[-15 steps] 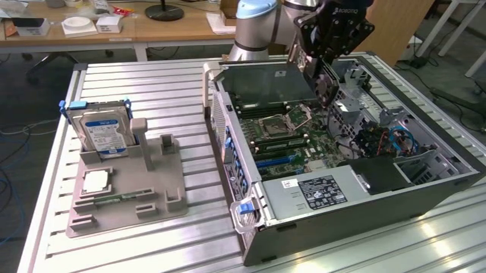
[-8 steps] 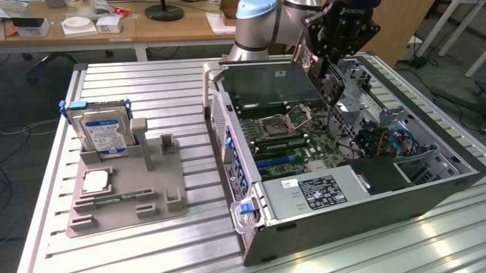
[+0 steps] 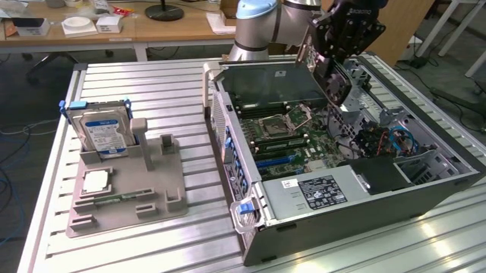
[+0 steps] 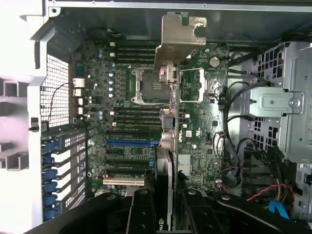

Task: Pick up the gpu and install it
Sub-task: 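Pick up the gpu and move the gpu toward the slot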

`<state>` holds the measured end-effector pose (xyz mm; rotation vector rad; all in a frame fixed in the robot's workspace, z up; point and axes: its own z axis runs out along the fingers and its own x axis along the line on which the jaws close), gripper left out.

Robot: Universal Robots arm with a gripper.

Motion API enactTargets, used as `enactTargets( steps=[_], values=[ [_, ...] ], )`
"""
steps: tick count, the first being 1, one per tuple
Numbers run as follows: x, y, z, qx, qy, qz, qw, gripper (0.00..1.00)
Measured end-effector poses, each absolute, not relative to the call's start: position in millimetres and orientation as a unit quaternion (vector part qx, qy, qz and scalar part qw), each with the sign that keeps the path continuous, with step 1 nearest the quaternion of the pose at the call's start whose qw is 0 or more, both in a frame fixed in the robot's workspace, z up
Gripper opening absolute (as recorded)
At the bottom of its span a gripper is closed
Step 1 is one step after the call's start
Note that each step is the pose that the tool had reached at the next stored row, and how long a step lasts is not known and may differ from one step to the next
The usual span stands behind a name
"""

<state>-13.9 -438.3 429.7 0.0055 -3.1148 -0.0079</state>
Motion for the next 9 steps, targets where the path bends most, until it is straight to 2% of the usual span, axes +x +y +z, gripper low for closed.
enactTargets(
  steps=[9],
  values=[
    [-13.7,-438.3,429.7,0.004,-1.0,-0.002,0.013,0.27]
  ],
)
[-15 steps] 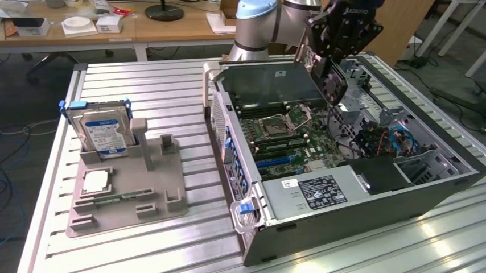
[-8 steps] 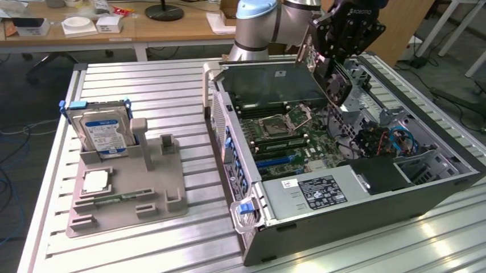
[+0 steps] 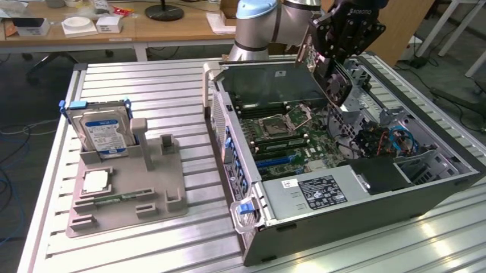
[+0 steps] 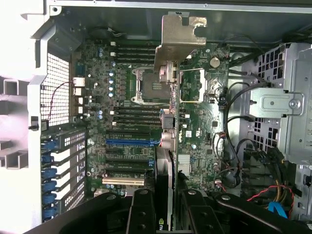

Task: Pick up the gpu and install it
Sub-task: 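Pick up the gpu and move the gpu toward the slot, then insert the gpu into the slot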

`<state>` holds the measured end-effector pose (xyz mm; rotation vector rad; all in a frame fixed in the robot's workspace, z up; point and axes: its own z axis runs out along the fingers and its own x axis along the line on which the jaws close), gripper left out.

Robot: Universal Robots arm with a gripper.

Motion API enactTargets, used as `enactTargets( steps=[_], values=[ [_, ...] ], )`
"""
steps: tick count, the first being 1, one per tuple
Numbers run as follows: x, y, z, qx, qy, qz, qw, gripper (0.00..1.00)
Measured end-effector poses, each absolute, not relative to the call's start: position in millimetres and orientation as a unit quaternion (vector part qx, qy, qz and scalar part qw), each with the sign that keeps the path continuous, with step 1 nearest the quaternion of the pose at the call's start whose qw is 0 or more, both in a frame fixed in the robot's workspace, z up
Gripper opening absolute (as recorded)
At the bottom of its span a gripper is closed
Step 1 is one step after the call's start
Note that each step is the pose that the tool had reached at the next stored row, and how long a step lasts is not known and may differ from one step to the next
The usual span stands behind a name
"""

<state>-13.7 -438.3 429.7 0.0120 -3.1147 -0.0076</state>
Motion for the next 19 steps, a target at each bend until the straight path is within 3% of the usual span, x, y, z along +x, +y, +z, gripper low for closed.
enactTargets(
  steps=[19],
  values=[
    [-13.8,-438.3,429.7,0.031,-0.999,-0.002,0.013,0.27]
  ],
)
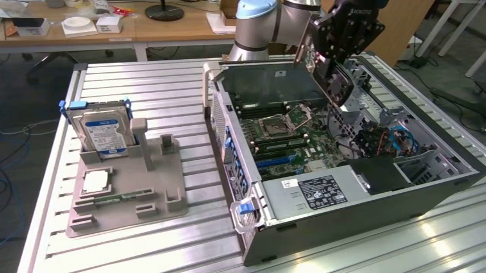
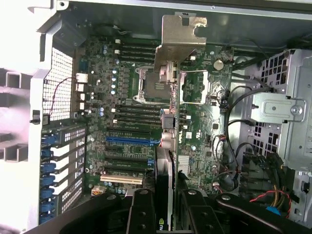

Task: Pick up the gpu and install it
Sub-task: 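Insert the gpu into the slot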

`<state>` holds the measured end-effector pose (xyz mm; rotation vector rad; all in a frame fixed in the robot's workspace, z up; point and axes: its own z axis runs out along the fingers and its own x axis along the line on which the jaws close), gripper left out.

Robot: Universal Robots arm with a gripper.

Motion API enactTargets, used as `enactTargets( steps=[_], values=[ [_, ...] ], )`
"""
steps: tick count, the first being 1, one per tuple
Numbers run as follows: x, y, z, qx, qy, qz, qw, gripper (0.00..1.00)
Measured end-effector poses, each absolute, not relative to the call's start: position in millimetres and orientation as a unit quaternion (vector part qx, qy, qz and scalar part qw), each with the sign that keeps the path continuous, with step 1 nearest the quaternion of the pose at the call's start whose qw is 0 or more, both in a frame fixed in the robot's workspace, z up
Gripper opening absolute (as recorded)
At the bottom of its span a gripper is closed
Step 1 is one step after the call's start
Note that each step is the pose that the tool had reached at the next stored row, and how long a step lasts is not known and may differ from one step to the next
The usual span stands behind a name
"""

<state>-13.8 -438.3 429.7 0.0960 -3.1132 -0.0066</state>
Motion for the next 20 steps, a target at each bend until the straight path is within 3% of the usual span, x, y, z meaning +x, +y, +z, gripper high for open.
enactTargets(
  steps=[20],
  values=[
    [-13.8,-438.4,429.6,0.12,-0.993,-0.001,0.015,0.27]
  ],
)
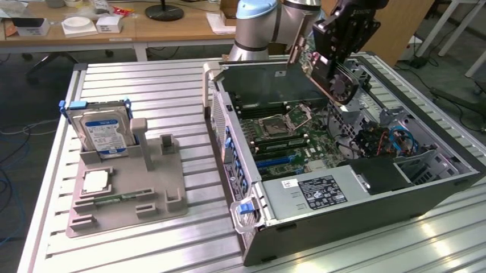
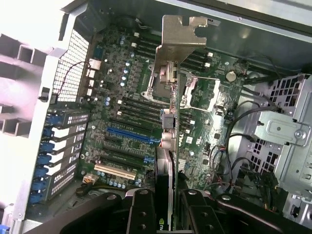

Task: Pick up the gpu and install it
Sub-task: 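Insert the gpu into the slot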

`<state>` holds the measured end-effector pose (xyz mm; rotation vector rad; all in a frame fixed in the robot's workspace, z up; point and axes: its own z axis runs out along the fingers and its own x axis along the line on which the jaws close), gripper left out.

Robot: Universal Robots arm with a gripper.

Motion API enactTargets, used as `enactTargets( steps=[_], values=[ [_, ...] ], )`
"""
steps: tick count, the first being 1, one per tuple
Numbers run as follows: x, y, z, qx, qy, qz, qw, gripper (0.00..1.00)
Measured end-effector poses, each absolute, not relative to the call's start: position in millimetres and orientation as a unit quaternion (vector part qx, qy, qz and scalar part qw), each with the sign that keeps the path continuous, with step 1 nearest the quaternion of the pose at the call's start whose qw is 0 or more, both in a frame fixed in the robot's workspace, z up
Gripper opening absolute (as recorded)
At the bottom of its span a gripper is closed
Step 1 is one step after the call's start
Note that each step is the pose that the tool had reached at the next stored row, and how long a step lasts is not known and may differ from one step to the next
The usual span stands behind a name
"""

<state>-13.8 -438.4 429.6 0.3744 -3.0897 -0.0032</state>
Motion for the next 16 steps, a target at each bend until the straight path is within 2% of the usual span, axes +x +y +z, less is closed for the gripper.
enactTargets(
  steps=[16],
  values=[
    [-13.2,-438.4,429.6,0.169,-0.986,-0.002,0.016,0.27]
  ],
)
